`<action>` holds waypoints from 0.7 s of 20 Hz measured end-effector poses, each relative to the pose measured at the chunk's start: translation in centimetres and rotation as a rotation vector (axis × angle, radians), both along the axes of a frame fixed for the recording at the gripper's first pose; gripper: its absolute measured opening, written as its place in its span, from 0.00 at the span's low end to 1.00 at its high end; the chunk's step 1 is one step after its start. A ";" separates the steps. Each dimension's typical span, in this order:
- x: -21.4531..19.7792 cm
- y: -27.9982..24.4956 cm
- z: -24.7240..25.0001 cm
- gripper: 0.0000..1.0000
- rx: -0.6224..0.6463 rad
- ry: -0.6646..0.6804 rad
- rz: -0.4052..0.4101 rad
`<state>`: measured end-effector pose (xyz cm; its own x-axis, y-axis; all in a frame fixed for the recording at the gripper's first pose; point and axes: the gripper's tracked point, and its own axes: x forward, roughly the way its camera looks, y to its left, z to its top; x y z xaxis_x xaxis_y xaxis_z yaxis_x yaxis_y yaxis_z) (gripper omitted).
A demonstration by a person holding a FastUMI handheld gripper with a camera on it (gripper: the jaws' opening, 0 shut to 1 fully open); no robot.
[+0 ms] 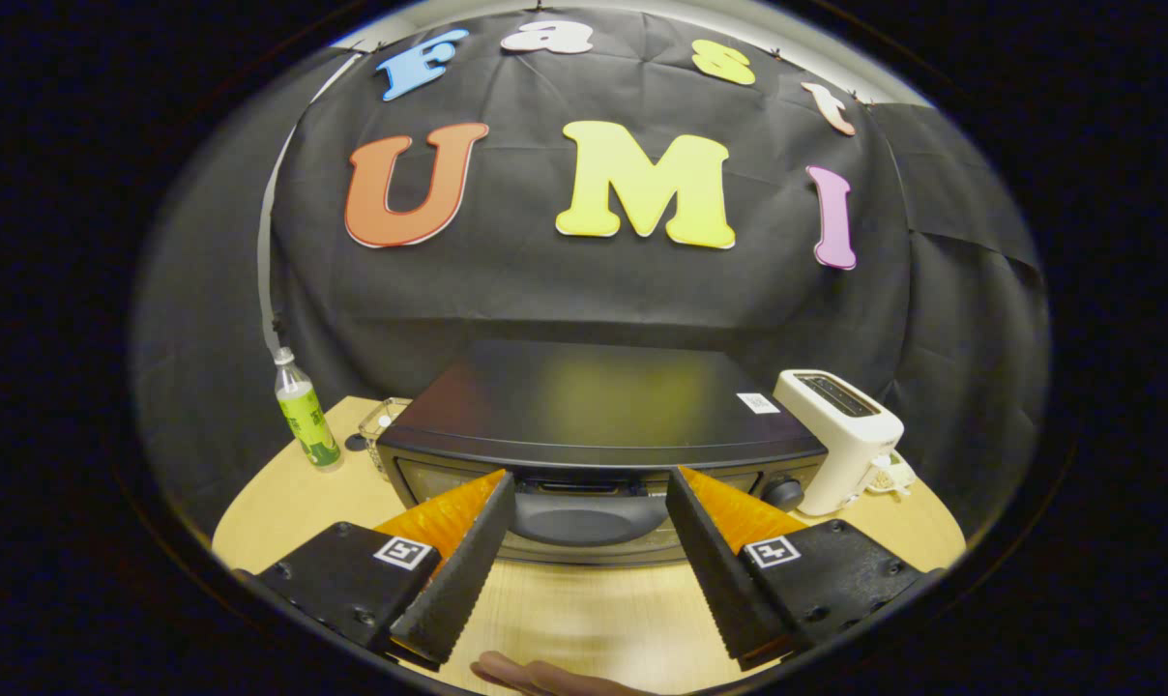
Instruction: Open the toaster oven, put the food inside, and close the toaster oven door.
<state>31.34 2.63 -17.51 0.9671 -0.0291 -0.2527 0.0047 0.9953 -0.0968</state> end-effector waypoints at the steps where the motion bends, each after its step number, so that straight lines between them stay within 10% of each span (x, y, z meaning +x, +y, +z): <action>1: 0.3 -0.3 -0.3 1.00 0.012 0.005 -0.011; 14: 2.2 1.2 -1.1 1.00 0.059 0.092 0.004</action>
<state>33.55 3.87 -18.60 0.9399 -0.0080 -0.3412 -0.0054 0.9993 -0.0383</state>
